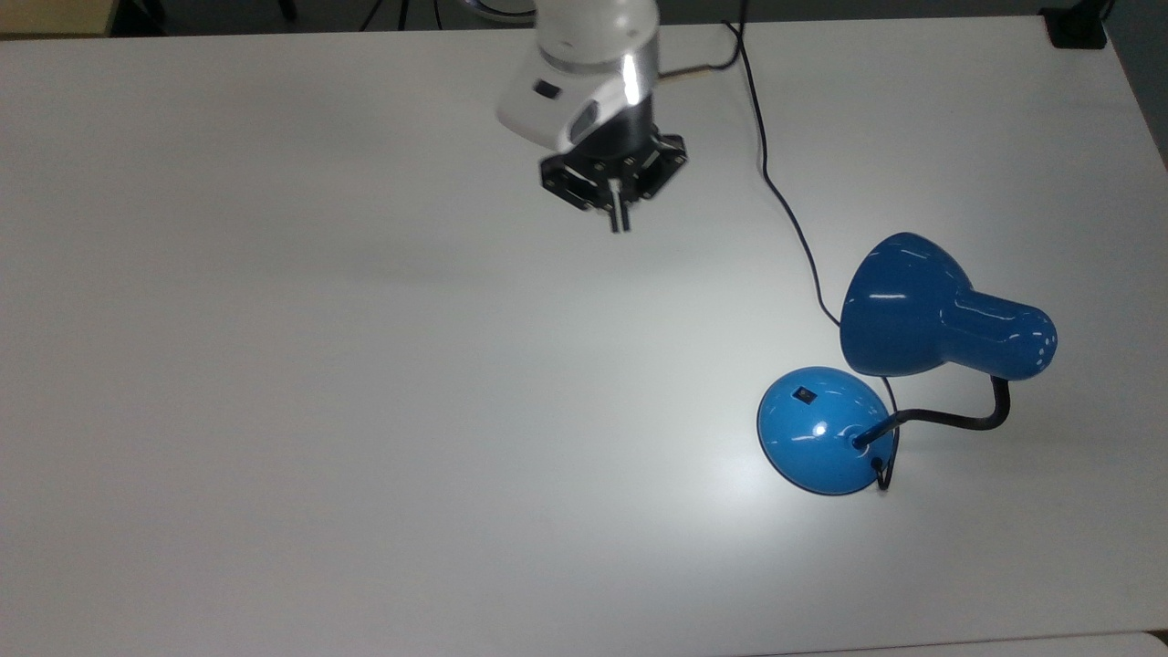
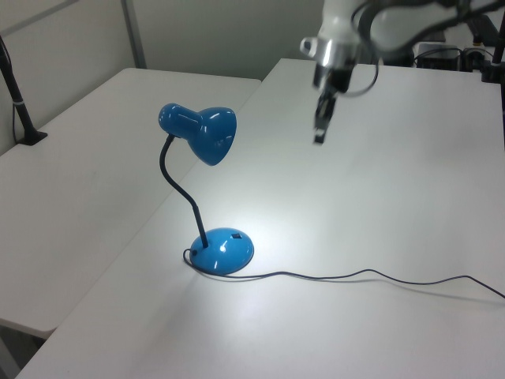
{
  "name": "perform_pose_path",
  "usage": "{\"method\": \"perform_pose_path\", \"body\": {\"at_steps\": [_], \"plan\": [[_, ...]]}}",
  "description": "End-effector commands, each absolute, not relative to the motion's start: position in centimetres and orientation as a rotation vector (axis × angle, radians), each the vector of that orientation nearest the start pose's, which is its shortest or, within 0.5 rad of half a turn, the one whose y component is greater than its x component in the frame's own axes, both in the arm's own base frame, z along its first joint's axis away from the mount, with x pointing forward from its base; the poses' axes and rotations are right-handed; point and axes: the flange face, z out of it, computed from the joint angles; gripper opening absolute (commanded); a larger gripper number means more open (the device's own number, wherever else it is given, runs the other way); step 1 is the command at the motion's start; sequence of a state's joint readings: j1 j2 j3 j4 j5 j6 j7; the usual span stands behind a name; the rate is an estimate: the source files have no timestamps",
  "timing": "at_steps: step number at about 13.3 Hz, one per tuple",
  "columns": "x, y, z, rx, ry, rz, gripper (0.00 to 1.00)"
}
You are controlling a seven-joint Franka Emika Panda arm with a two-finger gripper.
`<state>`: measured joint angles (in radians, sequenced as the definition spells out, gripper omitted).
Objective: Turn on the lamp
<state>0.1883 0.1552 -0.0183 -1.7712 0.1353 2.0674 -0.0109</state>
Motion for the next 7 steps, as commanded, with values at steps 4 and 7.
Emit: {"method": "perform_pose_path", "body": {"at_steps": [4, 7], "plan": [[54.6, 1.1, 55.7, -3.059, 0.057, 0.014, 1.0], [54.6, -1.3, 57.6, -3.062, 0.125, 0.002, 1.0]]}}
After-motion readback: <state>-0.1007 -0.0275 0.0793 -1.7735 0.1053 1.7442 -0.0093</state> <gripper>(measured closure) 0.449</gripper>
